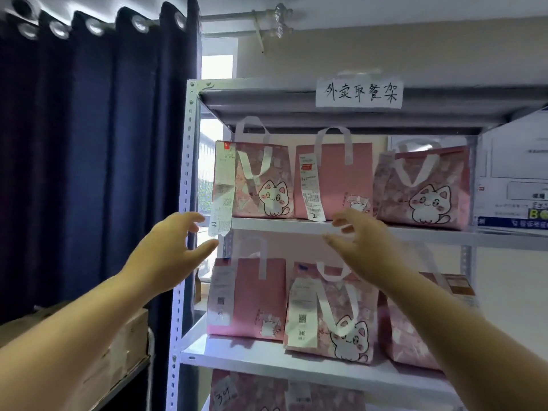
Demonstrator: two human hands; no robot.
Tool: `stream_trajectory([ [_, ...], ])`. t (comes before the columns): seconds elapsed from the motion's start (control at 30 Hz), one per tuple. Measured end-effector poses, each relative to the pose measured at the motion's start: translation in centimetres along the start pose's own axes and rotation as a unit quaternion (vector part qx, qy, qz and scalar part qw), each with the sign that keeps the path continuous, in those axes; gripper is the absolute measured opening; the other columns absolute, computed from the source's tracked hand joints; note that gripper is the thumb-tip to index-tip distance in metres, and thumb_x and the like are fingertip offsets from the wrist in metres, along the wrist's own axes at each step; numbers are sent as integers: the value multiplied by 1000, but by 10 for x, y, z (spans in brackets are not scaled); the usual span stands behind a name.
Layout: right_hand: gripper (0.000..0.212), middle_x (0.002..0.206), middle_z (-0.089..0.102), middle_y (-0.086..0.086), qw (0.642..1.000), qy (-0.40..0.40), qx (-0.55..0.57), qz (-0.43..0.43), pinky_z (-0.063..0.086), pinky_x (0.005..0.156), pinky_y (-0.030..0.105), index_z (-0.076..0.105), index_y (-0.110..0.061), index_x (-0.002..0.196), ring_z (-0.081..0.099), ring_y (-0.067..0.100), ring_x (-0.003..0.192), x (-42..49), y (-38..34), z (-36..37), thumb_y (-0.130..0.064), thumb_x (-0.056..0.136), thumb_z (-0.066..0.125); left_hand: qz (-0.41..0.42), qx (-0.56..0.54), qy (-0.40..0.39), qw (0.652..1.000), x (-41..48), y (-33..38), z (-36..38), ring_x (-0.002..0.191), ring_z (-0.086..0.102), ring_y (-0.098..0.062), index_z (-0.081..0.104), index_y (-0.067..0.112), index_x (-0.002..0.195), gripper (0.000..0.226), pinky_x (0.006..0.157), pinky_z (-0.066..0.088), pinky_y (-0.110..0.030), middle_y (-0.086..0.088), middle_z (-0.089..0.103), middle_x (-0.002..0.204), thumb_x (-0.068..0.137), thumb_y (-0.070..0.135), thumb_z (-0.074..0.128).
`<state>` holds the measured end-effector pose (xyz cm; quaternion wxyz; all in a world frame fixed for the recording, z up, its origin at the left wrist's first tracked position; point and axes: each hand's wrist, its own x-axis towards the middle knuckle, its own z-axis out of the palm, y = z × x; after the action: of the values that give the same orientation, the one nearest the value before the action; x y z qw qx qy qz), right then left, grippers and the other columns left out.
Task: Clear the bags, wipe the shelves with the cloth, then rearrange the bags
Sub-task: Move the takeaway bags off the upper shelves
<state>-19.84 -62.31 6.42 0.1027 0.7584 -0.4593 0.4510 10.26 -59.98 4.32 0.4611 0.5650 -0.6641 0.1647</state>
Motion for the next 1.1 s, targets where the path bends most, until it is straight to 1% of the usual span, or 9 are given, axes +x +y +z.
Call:
stream_trajectory([
  [0.13,45,116,61,-2,1000,-5,17,6,50,90,36,52,-17,127,56,12,101,52,26,44,-34,87,62,-15,-5,5,1000,43,-30,38,96,53,-11,48,18,129,59,79,45,-29,1,59,115,80,50,60],
  [0.3,57,125,57,1,999,1,30,33,45,88,33,46,-16,132,53,15,107,116,48,98,-41,84,64,-23,-14,22,999,99,-68,77,114,53,-18,39,15,138,66,91,43,-32,-5,55,129,83,45,60],
  [0.43,63,132,52,4,998,26,29,48,44,90,36,43,-16,134,52,19,114,158,58,139,-43,82,65,-19,-23,14,999,140,-97,106,123,49,-20,28,17,144,73,99,41,-38,-5,47,139,84,46,59],
  [0.57,69,139,42,6,997,2,15,69,38,97,39,37,-18,137,43,23,124,197,62,172,-44,79,66,-19,-37,-23,999,177,-124,131,132,40,-20,20,20,147,76,105,38,-43,-2,35,149,85,47,57],
  [0.67,80,146,37,5,997,-2,-12,81,34,103,41,31,-18,142,36,24,131,221,67,187,-48,77,67,-4,-64,-25,998,199,-137,144,134,36,-17,20,22,146,74,107,36,-44,1,35,149,86,44,57],
  [0.73,82,145,38,5,995,-10,-20,95,33,105,44,31,-20,141,35,26,132,235,72,193,-49,74,69,18,-82,-20,996,209,-139,152,129,40,-13,24,24,144,67,103,40,-38,5,40,145,87,40,56],
  [0.8,83,143,40,5,994,-27,-25,107,34,107,47,31,-21,140,35,28,132,247,76,195,-50,72,70,47,-99,-11,994,214,-138,157,112,46,-5,29,31,138,57,86,42,-24,15,46,132,87,36,56],
  [0.97,88,140,45,2,990,-56,3,131,39,103,53,28,-24,142,37,29,130,269,84,198,-50,69,71,30,-146,-12,989,221,-138,163,80,45,17,28,38,133,53,58,34,-8,39,40,97,88,37,56],
  [1.1,92,143,42,2,988,-69,38,136,37,105,48,22,-23,145,36,28,132,280,87,196,-46,72,73,12,-194,-17,981,224,-137,163,77,43,28,27,42,134,61,57,38,-4,43,36,97,86,32,62],
])
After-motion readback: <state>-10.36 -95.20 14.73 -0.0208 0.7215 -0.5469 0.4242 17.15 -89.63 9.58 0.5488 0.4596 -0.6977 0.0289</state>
